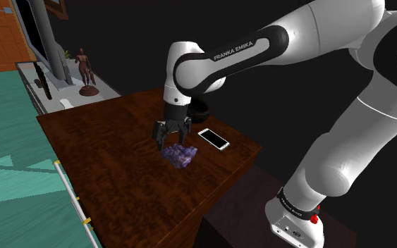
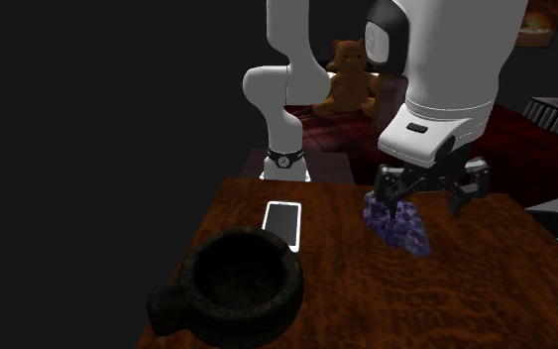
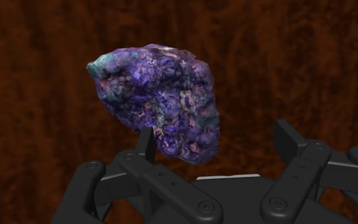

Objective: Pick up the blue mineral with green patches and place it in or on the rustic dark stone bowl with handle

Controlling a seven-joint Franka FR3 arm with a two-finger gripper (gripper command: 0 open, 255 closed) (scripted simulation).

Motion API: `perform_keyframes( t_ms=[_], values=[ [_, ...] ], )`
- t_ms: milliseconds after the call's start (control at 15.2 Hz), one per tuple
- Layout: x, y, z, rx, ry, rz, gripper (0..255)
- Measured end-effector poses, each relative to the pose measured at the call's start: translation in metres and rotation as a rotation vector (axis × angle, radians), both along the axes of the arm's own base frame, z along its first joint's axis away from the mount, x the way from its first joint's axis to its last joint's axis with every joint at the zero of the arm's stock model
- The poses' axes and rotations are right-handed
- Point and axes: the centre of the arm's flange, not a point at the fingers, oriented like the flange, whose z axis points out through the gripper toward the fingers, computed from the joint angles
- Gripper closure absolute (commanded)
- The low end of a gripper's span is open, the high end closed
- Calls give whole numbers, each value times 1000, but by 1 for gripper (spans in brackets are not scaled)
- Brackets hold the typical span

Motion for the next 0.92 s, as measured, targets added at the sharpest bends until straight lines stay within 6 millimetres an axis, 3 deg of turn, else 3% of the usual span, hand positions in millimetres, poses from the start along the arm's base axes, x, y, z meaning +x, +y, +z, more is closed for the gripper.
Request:
perform_keyframes(
  t_ms=[594,660,792,924],
  values=[
    [-3,4,34,-3,22,7,255],
    [-3,4,34,-3,21,7,0],
    [3,7,31,-8,22,55,0],
    [23,17,17,-25,20,237,0]
  ],
)
